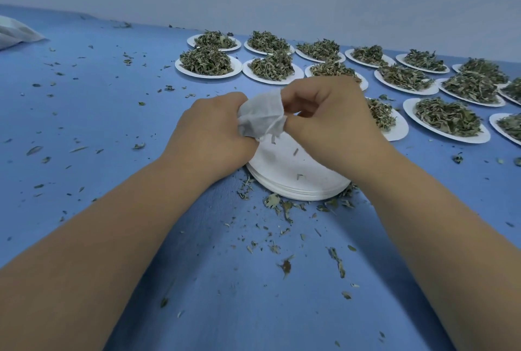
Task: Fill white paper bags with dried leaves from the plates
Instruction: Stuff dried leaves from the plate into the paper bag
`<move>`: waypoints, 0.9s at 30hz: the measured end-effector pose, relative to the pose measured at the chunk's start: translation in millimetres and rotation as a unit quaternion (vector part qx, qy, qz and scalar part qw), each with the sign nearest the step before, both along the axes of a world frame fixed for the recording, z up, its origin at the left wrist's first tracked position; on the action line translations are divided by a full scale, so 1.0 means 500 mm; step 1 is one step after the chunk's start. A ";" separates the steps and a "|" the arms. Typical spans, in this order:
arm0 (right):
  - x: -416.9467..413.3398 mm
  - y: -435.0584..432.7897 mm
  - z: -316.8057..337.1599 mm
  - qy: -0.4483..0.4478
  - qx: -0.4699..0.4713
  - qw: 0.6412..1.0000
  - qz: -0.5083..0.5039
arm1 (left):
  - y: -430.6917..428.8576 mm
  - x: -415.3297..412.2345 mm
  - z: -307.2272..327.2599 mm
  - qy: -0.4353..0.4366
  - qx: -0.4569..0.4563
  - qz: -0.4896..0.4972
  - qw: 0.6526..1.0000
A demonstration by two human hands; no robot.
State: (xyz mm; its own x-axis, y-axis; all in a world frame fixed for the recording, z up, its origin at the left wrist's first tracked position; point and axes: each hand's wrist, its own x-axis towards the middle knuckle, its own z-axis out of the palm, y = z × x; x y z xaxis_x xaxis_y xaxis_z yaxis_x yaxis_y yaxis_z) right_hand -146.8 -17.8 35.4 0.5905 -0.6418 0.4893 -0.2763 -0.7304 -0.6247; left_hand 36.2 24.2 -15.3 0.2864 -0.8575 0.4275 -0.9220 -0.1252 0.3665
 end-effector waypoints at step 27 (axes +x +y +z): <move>0.219 0.060 0.037 0.050 0.119 0.983 0.131 | 0.074 0.110 0.124 0.653 -0.213 0.006 0.726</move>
